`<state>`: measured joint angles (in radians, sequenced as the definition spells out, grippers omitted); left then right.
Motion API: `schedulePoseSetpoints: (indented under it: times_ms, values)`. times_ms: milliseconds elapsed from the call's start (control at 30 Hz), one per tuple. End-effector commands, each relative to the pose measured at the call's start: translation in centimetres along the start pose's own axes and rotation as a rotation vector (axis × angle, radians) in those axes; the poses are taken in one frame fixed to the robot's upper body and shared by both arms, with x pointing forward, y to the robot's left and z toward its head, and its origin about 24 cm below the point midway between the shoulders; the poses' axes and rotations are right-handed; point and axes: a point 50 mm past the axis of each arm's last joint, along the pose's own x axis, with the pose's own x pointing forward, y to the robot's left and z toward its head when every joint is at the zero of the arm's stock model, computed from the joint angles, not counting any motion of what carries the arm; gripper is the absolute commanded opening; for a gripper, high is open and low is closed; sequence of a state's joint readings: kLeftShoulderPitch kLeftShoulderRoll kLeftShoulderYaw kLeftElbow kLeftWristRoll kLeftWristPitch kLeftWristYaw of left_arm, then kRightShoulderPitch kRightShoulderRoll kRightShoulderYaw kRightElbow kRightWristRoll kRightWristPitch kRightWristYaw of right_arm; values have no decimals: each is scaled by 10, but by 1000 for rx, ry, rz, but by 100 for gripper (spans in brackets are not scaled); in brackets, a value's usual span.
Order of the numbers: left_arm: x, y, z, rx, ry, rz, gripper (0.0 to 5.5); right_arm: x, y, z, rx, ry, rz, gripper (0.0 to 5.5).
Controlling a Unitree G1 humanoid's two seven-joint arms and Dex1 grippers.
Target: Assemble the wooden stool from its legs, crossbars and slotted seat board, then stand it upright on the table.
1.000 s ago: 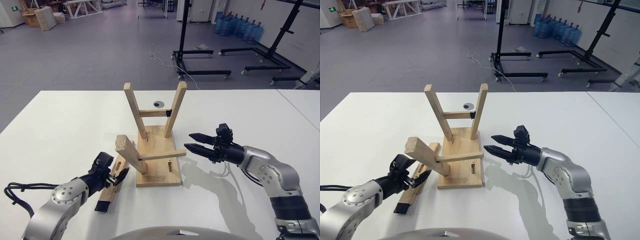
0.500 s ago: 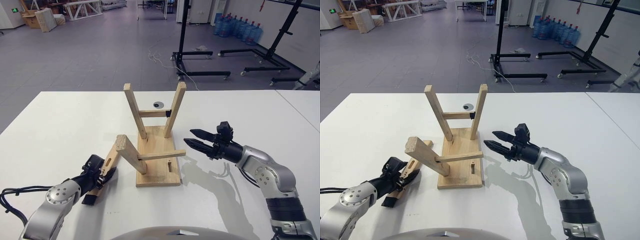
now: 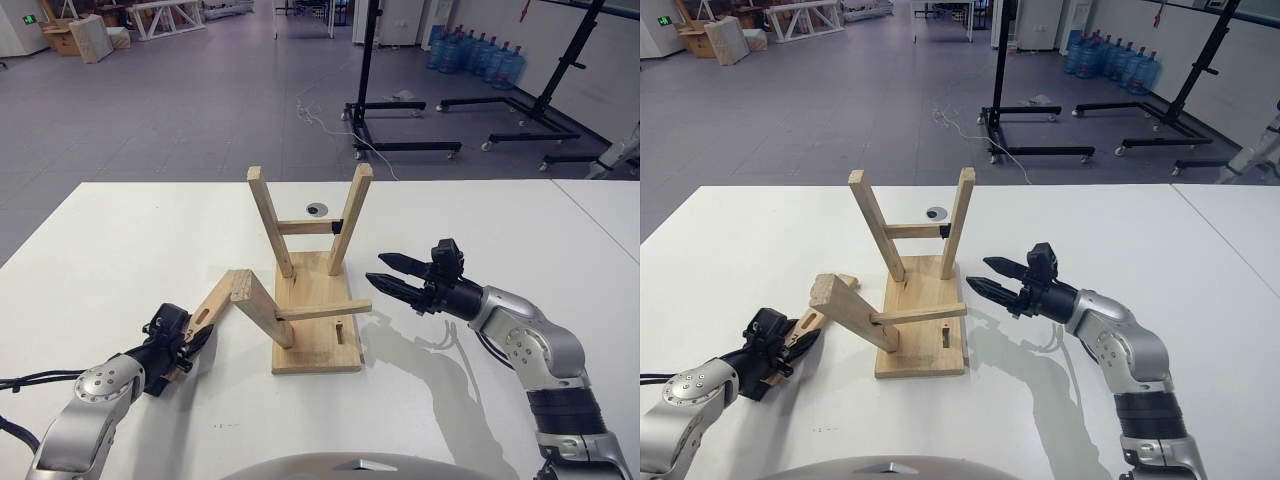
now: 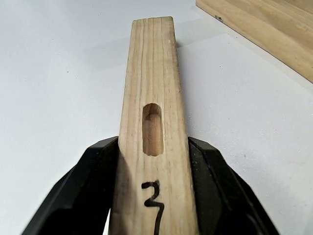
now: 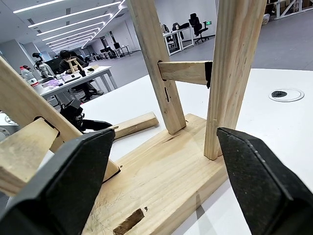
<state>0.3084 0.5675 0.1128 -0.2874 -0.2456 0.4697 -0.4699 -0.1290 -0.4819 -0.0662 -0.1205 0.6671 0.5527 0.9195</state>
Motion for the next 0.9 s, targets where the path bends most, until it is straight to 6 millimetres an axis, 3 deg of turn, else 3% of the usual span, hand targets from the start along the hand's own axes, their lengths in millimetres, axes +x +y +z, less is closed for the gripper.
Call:
schedulePoseSetpoints:
  times_ms: [33,167,300,400,533,733,900]
  values:
    - [-9,13,25,11,-176,20,206,4,-1,8,-17,-24,10,383]
    - [-35,9,96,-24,-655,-182,206,9,4,26,42,-119,118,383]
    - [-39,3,132,-35,-831,-537,206,25,7,56,124,-264,255,383]
    - [-28,3,145,-77,-832,-785,206,49,14,74,123,-330,356,383]
    - [0,4,162,-59,-742,-972,206,81,31,73,151,-368,463,383]
    - [18,-2,178,-24,-681,-1078,206,100,48,70,177,-396,553,383]
    - [26,-9,176,-12,-622,-1126,206,105,54,74,183,-421,582,383]
